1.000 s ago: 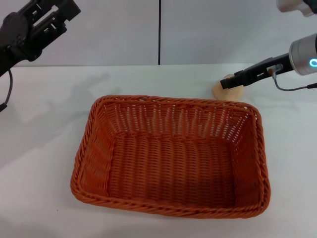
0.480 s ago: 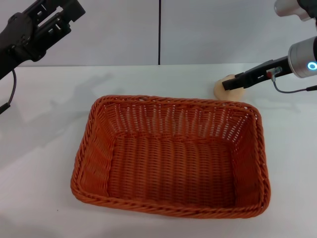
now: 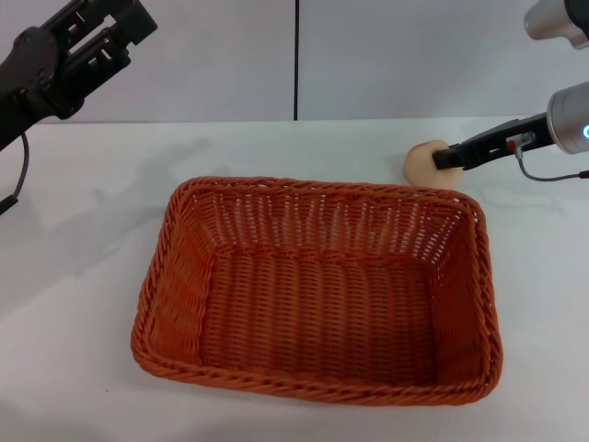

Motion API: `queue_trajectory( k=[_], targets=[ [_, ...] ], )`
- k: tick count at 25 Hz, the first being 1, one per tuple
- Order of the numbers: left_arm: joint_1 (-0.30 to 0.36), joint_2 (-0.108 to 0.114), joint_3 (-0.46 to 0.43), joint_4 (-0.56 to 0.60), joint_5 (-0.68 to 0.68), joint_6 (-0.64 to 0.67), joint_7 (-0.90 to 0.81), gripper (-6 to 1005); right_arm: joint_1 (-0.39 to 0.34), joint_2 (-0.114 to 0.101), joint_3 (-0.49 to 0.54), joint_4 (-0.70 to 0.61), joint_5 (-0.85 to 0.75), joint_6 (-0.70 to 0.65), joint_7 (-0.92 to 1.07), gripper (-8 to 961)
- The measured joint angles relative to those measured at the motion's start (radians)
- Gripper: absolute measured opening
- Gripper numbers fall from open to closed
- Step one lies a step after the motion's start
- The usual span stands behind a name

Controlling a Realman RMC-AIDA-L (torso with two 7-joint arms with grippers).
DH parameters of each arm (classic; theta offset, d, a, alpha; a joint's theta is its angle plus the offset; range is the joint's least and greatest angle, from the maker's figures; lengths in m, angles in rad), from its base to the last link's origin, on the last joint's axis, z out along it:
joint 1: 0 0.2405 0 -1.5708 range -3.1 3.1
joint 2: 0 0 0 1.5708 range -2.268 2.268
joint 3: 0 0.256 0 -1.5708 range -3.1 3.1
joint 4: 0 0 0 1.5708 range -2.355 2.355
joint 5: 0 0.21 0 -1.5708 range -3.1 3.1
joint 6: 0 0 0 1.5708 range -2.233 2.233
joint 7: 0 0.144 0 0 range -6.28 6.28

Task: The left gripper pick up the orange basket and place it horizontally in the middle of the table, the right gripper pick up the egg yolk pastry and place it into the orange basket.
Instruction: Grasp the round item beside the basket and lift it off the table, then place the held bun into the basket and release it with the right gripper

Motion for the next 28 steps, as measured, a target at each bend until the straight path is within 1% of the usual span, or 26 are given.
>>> queue_trajectory(
  k=[2,3,4,5,6,7,8,9,10,11,12,13,14,15,16,17,18,19,20,21,22,24,25,26,28],
  targets=[
    [0.001,0.0,0.002,0.0,0.0,0.0,0.0,674,-0.008,0.003,0.001,-0.016,0.0,-0.003,0.0,200],
    [0.002,0.0,0.004,0.0,0.0,0.001,0.0,674,-0.023,0.011,0.001,-0.048,0.002,-0.008,0.0,181],
    [0.002,0.0,0.007,0.0,0.0,0.001,0.0,674,-0.023,0.011,0.001,-0.048,0.002,-0.008,0.0,163],
    [0.002,0.0,0.008,0.0,0.0,0.001,0.0,674,-0.035,0.017,0.002,-0.073,0.004,-0.014,0.0,145],
    [0.003,-0.001,0.01,0.0,-0.002,0.002,0.0,674,-0.068,0.036,0.002,-0.149,0.016,-0.037,0.004,127],
    [0.003,-0.001,0.01,0.0,-0.002,0.002,0.0,674,-0.068,0.036,0.002,-0.149,0.016,-0.037,0.004,123],
    [0.004,-0.001,0.01,0.0,-0.002,0.002,0.0,674,-0.106,0.056,-0.003,-0.232,0.039,-0.062,0.004,119],
    [0.004,-0.001,0.01,0.0,-0.002,0.002,0.0,674,-0.127,0.065,-0.005,-0.284,0.058,-0.074,0.004,115],
    [0.004,-0.001,0.01,0.0,-0.002,0.002,0.0,674,-0.127,0.065,-0.005,-0.284,0.058,-0.074,0.004,111],
    [0.004,-0.001,0.01,0.0,-0.002,0.002,0.0,674,-0.173,0.075,-0.014,-0.369,0.131,-0.099,0.001,106],
    [0.004,-0.001,0.01,0.0,-0.002,0.002,0.0,674,-0.173,0.075,-0.014,-0.369,0.131,-0.099,0.001,102],
    [0.005,-0.001,0.01,0.0,-0.004,0.003,0.0,674,-0.223,0.075,-0.028,-0.431,0.259,-0.125,-0.021,98],
    [0.005,-0.001,0.01,0.0,-0.004,0.003,0.0,673,-0.223,0.075,-0.028,-0.431,0.259,-0.125,-0.021,94],
    [0.006,-0.001,0.01,0.0,-0.005,0.003,0.0,673,-0.247,0.074,-0.034,-0.454,0.321,-0.137,-0.039,90],
    [0.008,-0.001,0.01,0.0,-0.005,0.002,0.0,673,-0.301,0.072,-0.038,-0.498,0.494,-0.189,-0.123,86],
    [0.008,-0.001,0.01,0.0,-0.005,0.002,0.0,673,-0.301,0.072,-0.038,-0.498,0.494,-0.189,-0.123,78],
    [0.008,-0.001,0.01,0.0,-0.005,0.002,0.0,673,-0.341,0.072,-0.039,-0.518,0.666,-0.277,-0.236,69],
    [0.008,-0.001,0.01,0.0,-0.005,0.002,0.0,673,-0.341,0.072,-0.039,-0.518,0.666,-0.277,-0.236,61],
    [0.008,-0.001,0.01,0.0,-0.005,0.001,0.0,673,-0.355,0.071,-0.038,-0.52,0.741,-0.333,-0.291,52],
    [0.006,-0.001,0.01,0.0,-0.006,0.0,0.0,673,-0.364,0.07,-0.039,-0.509,0.841,-0.443,-0.38,44],
    [0.006,-0.001,0.01,0.0,-0.006,0.0,0.0,673,-0.364,0.07,-0.039,-0.509,0.841,-0.443,-0.38,44],
    [0.0,-0.001,0.01,0.0,-0.006,-0.004,0.0,673,-0.351,0.07,-0.057,-0.485,0.888,-0.572,-0.423,43],
    [0.0,-0.001,0.01,0.0,-0.006,-0.004,0.0,673,-0.351,0.07,-0.057,-0.485,0.888,-0.572,-0.423,42],
    [-0.005,-0.001,0.01,0.0,-0.006,-0.005,0.0,673,-0.335,0.07,-0.087,-0.461,0.882,-0.603,-0.428,41],
    [-0.007,-0.001,0.01,0.0,-0.006,-0.006,0.0,673,-0.328,0.069,-0.105,-0.448,0.876,-0.609,-0.432,38]
  ],
)
